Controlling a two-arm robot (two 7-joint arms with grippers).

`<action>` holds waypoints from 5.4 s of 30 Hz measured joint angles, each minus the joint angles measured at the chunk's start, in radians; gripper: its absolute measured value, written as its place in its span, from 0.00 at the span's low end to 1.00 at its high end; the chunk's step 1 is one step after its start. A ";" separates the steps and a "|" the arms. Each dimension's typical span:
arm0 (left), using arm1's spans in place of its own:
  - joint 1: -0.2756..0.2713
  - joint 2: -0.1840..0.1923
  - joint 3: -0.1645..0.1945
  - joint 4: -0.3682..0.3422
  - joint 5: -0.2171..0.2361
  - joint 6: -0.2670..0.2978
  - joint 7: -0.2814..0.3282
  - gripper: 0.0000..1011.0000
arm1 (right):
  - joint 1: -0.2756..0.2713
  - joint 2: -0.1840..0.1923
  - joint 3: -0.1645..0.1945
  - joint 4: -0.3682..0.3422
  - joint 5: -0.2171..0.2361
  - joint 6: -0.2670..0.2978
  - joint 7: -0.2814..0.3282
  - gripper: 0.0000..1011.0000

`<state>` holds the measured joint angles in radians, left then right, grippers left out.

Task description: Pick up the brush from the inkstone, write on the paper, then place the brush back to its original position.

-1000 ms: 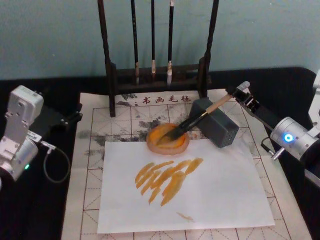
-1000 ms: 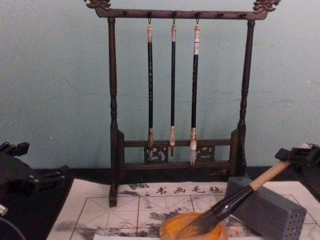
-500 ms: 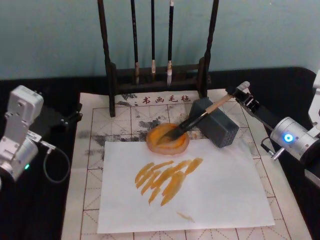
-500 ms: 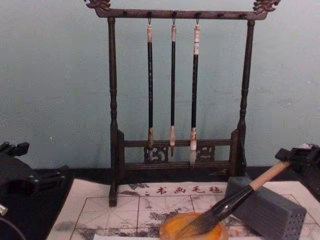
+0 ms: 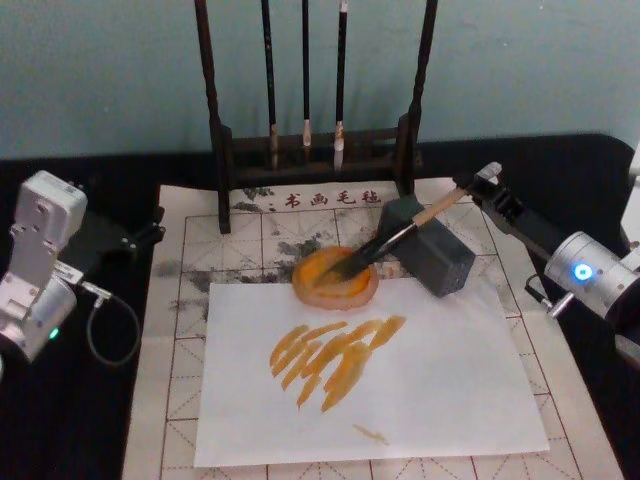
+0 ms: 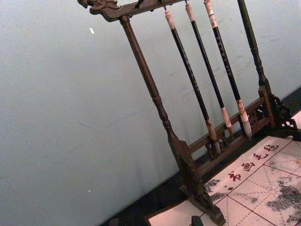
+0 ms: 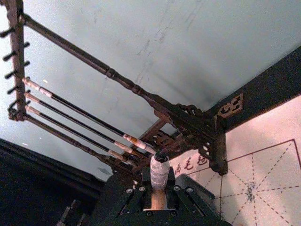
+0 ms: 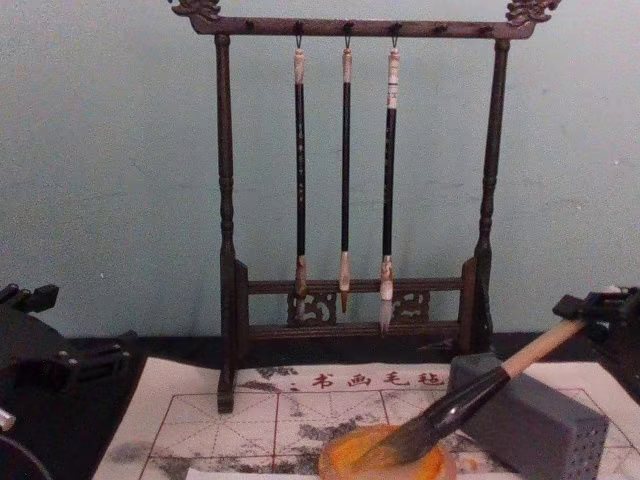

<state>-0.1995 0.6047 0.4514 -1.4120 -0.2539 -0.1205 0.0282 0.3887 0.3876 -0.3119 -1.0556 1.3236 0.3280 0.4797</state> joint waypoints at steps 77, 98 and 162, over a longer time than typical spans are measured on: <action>0.000 0.000 0.000 0.000 0.000 0.000 0.000 0.99 | -0.101 0.327 -0.137 -0.250 0.124 0.020 0.205 0.18; 0.000 0.000 0.000 0.000 0.000 0.000 0.000 0.99 | -0.053 0.374 -0.235 -0.224 0.096 0.052 0.276 0.18; 0.000 0.000 0.000 0.000 0.000 0.000 0.000 0.99 | 0.026 0.335 -0.343 -0.157 0.077 0.032 0.248 0.18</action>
<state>-0.1995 0.6046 0.4514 -1.4120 -0.2539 -0.1205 0.0283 0.4149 0.7224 -0.6546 -1.2121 1.4003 0.3604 0.7282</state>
